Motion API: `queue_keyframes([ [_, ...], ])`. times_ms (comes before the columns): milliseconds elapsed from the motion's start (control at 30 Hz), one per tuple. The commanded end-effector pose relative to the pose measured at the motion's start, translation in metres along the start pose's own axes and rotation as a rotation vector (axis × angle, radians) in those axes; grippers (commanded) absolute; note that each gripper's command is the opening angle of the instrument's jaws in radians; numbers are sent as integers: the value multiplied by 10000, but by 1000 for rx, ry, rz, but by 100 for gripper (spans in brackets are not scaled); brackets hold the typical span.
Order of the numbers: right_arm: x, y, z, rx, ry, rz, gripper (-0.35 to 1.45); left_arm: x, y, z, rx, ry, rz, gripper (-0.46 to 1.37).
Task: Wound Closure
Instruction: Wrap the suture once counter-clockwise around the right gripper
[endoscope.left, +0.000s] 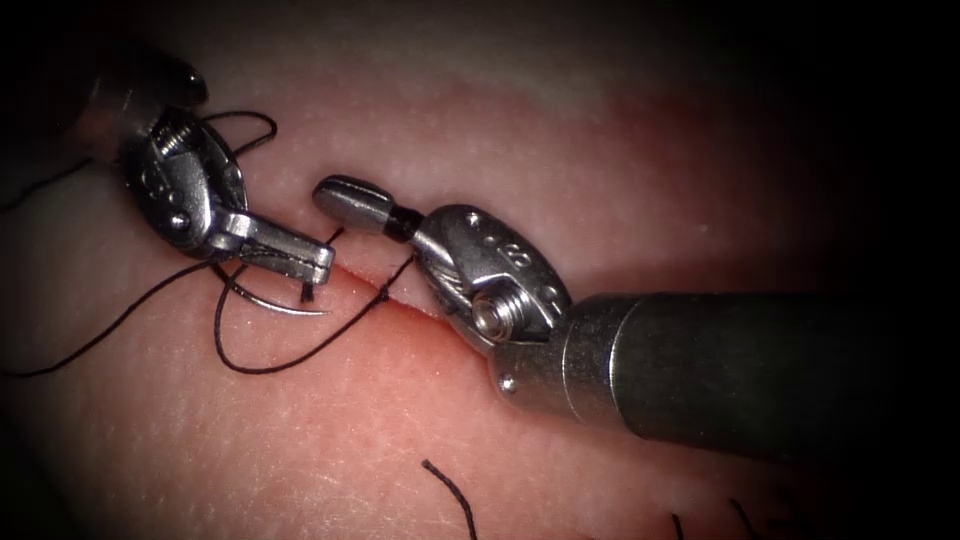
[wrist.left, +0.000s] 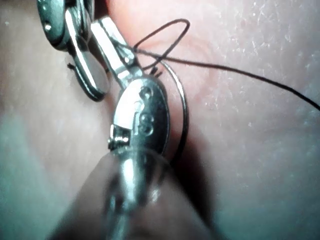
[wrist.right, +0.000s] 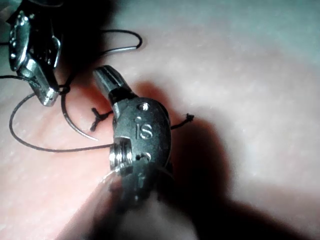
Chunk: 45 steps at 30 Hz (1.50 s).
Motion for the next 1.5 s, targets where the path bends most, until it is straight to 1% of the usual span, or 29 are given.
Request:
queue_keyframes([
  [33,-1,-1,2,7,-3,-7,-35,0,-2,2,-5,-8,-14,-35],
  [133,-7,-5,11,39,-3,-28,-35,0,-9,6,-10,-21,-47,-35],
  [367,-22,-13,27,92,-1,-69,-35,-1,-19,14,-18,-26,-88,-35],
  [433,-26,-17,31,113,1,-80,-35,-1,-21,15,-26,-26,-116,-35],
  [467,-27,-19,33,126,2,-80,-35,-2,-22,15,-33,-22,-146,-35],
  [567,-33,-28,40,177,6,-98,-35,-3,-28,14,-50,37,-253,-35],
  [600,-33,-30,40,185,7,-102,-35,-3,-29,14,-52,56,-270,-35],
  [667,-34,-35,42,213,9,-109,-35,-4,-33,12,-53,70,-279,-35],
  [700,-35,-39,42,235,10,-110,-35,-6,-36,11,-55,95,-292,-35],
  [800,-34,-46,42,269,13,-120,-35,-10,-41,9,-60,113,-297,-35],
  [900,-33,-50,41,287,15,-128,-35,-15,-43,7,-62,107,-294,-35],
  [933,-33,-53,41,297,15,-126,-35,-18,-44,6,-63,89,-285,-35],
  [1033,-34,-55,38,307,13,-131,-35,-20,-44,4,-66,82,-282,-35],
  [1067,-35,-56,36,314,1,-132,-35,-19,-43,3,-70,70,-275,-35],
  [1167,-34,-57,27,327,-35,-136,-35,-15,-43,-1,-69,68,-275,-35],
  [1267,-33,-56,22,332,-43,-136,-35,-12,-46,-4,-68,72,-278,-35],
  [1333,-33,-55,21,333,-49,-136,-35,-9,-48,-5,-65,73,-278,-35],
  [1433,-36,-56,24,326,-80,-142,-35,-4,-50,-3,-62,76,-278,-35],
  [1500,-37,-58,26,325,-83,-143,-35,-2,-51,-1,-63,74,-276,-35],
])
